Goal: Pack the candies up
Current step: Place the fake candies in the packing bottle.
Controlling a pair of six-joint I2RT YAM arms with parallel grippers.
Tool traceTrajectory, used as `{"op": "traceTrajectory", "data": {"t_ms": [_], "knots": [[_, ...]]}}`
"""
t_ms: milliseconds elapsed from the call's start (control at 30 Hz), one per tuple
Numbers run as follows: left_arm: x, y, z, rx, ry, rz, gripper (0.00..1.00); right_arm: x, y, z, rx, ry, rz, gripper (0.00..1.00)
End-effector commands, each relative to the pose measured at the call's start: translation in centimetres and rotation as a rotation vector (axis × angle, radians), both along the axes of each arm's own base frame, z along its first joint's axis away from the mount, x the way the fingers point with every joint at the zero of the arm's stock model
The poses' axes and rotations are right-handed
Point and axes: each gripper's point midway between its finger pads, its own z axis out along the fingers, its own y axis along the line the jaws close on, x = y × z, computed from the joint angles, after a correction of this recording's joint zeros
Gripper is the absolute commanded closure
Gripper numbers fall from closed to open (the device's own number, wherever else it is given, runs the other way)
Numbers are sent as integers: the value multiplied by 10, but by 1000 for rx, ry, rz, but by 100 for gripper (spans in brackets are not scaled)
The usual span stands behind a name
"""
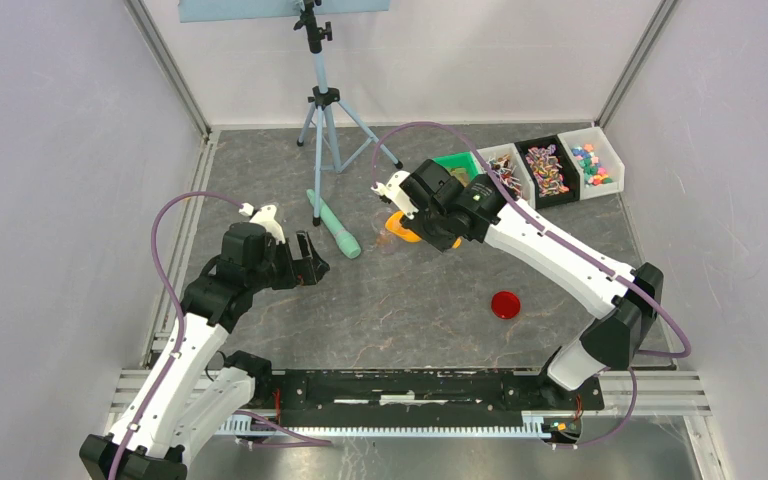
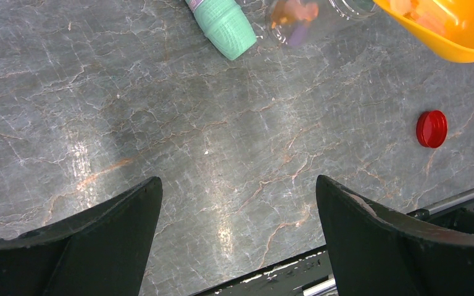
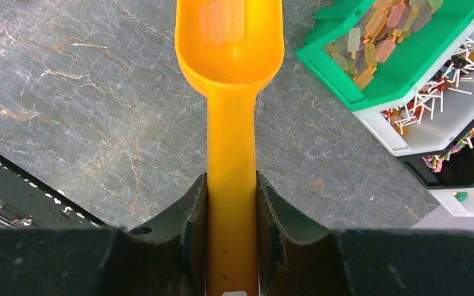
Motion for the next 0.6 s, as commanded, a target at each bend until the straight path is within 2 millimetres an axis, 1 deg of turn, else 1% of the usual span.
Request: {"op": "traceTrajectory", "data": {"t_ms": [0, 133, 300, 567], "knots": [[5, 1, 10, 16, -52, -8, 0, 3, 3, 17, 27, -35, -14, 100], [5, 2, 11, 15, -54, -7, 0, 5, 0, 20, 17, -48, -16, 100], [5, 1, 10, 15, -53, -8, 0, 4, 4, 23, 36, -46, -4, 100], [5, 2, 11, 15, -57, -7, 0, 2, 4, 23, 39, -36, -4, 100]]}}
